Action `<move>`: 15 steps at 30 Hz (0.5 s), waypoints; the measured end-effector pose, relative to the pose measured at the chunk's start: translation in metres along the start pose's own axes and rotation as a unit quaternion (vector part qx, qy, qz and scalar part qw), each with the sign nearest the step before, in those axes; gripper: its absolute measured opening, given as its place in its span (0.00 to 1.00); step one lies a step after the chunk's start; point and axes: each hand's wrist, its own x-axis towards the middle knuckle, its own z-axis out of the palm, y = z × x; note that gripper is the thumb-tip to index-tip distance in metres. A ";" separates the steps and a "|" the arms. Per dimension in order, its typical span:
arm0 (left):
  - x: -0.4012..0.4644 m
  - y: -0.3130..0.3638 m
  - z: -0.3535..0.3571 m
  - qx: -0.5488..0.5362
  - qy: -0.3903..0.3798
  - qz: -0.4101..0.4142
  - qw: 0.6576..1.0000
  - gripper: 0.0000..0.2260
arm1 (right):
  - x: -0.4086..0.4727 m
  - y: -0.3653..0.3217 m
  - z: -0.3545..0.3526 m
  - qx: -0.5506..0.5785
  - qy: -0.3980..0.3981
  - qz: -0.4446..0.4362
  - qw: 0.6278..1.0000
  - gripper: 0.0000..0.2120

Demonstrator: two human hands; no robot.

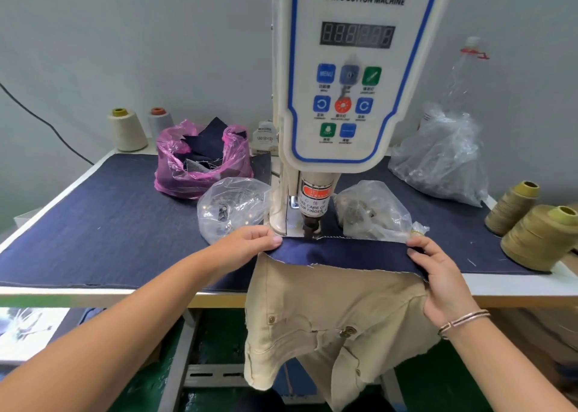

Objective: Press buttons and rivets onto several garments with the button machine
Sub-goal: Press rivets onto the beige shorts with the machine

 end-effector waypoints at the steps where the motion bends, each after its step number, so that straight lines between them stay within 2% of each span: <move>1: 0.002 0.000 0.003 0.008 0.004 -0.003 1.000 0.13 | 0.001 0.000 -0.001 -0.010 0.015 -0.013 1.000 0.24; 7: 0.013 -0.001 0.013 0.018 0.033 -0.002 0.999 0.17 | 0.010 0.004 -0.003 -0.002 0.093 -0.044 0.995 0.18; 11: 0.012 -0.006 0.018 -0.098 -0.006 -0.004 0.995 0.13 | 0.013 0.006 -0.005 0.004 0.117 -0.047 0.992 0.16; 15: 0.012 -0.010 0.017 -0.170 -0.042 -0.002 0.984 0.21 | 0.013 0.011 -0.008 0.006 0.135 -0.045 0.990 0.15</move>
